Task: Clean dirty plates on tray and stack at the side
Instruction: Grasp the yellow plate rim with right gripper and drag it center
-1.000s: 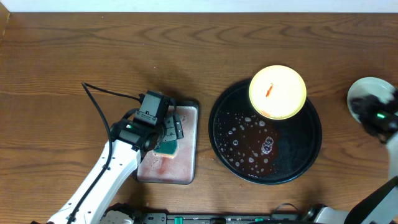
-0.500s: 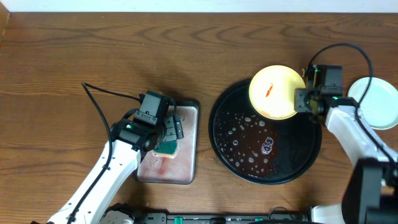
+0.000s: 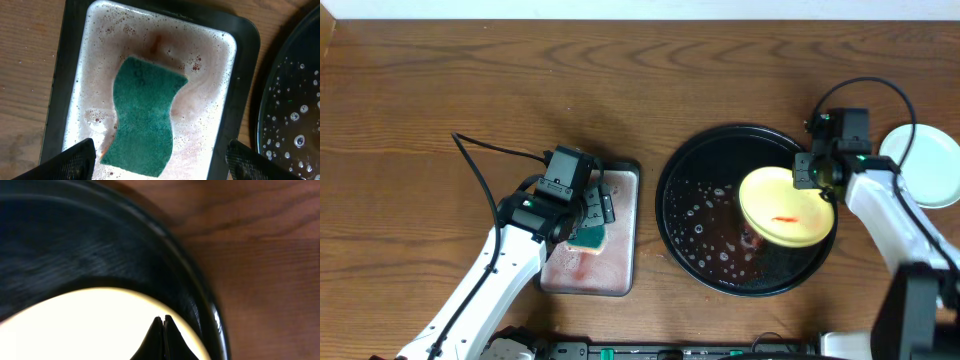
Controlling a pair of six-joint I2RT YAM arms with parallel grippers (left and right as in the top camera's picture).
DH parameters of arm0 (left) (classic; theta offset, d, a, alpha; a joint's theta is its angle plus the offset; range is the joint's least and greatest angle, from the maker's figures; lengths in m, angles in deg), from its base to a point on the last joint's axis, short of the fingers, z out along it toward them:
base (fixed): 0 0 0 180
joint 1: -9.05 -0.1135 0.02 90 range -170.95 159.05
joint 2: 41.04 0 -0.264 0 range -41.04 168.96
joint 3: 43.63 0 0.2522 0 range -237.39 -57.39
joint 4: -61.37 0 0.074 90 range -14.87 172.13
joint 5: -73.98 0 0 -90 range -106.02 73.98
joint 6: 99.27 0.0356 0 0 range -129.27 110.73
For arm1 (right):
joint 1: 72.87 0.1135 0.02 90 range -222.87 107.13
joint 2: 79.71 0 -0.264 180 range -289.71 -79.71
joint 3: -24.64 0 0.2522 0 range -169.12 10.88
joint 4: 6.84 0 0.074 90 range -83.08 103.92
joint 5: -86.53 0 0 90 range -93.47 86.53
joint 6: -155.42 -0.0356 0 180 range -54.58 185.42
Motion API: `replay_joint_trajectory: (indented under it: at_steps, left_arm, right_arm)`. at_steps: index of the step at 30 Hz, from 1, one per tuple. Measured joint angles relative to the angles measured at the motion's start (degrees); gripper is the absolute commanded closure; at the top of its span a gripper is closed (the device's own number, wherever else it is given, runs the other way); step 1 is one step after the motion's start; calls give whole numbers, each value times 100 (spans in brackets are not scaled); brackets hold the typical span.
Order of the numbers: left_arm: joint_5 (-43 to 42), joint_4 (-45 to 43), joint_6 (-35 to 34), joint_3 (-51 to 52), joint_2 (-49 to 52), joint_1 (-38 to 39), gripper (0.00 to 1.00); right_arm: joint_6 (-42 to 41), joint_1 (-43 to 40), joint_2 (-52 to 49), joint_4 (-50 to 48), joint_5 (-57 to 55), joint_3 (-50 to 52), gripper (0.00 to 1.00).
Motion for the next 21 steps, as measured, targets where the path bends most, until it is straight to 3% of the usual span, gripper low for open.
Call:
replay_joint_trajectory:
  at_steps: [6,7,8,9,11,13,17,21]
  left_arm:
    - [0,4,0,0,0,0,16]
    - [0,2,0,0,0,0,16]
    - [0,2,0,0,0,0,16]
    - [2,2,0,0,0,0,16]
    - [0,2,0,0,0,0,16]
    - [0,2,0,0,0,0,16]
    - [0,2,0,0,0,0,16]
    - [0,0,0,0,0,0,16]
  right_arm:
    - [-114,0,621,1034,511,-7,98]
    - [-136,0,616,1128,516,-4,90]
    - [-175,-2,599,1154,476,7,71]
    - [-199,-2,590,1141,424,15,65]
    - [-188,-7,573,1075,227,31,67]
    - [-201,-31,570,898,31,39,57]
    - [-229,-151,570,551,-219,42,55]
    - [-232,-293,568,1047,-313,48,54]
